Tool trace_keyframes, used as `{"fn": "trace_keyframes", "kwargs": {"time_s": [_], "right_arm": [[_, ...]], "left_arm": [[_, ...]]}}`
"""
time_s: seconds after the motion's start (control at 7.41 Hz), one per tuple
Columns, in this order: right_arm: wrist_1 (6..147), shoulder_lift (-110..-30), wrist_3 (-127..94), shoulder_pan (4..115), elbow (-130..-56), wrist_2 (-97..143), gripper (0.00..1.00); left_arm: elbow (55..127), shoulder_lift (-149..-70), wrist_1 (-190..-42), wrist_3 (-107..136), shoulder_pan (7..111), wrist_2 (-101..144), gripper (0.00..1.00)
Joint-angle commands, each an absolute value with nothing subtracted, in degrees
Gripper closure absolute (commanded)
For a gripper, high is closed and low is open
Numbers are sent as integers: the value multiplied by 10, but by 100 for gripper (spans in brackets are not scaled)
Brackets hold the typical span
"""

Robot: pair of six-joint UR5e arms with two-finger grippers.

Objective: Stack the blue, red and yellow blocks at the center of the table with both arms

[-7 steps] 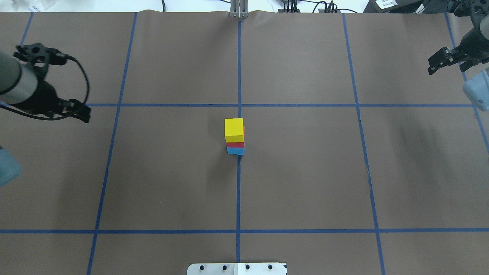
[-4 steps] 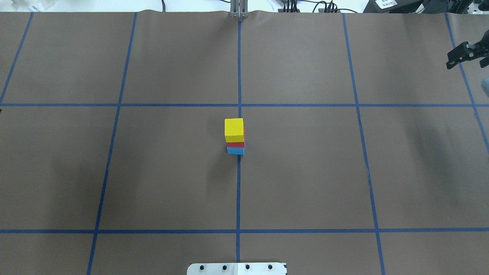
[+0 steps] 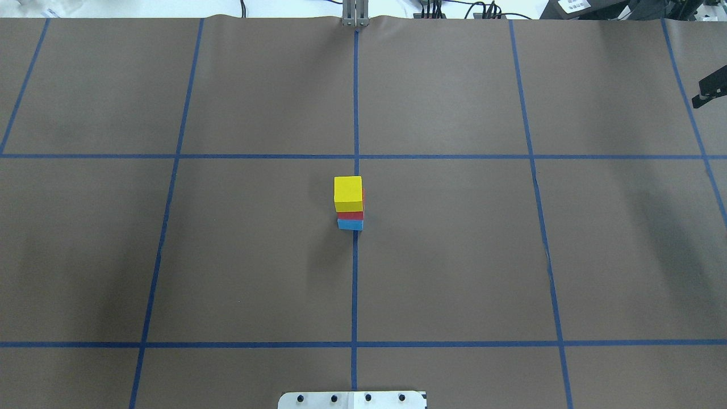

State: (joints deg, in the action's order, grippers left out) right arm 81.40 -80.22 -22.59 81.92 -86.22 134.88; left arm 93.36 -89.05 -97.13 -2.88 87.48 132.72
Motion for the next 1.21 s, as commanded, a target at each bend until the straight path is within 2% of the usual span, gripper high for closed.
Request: {"fn": "trace_keyframes", "kwargs": {"time_s": [0.0, 0.4, 0.81, 1.08], "right_arm": [[823, -826, -163, 845, -861, 1372, 0], [850, -863, -148, 860, -875, 1385, 0], [851, -924, -146, 866, -928, 1384, 0], [852, -932, -145, 874, -949, 1383, 0]], "left_arm": [[934, -896, -943, -36, 880, 1320, 0], [908, -889, -951, -34, 878, 1317, 0], [918, -895, -947, -27, 878, 1317, 0], [919, -895, -947, -27, 878, 1317, 0]]}}
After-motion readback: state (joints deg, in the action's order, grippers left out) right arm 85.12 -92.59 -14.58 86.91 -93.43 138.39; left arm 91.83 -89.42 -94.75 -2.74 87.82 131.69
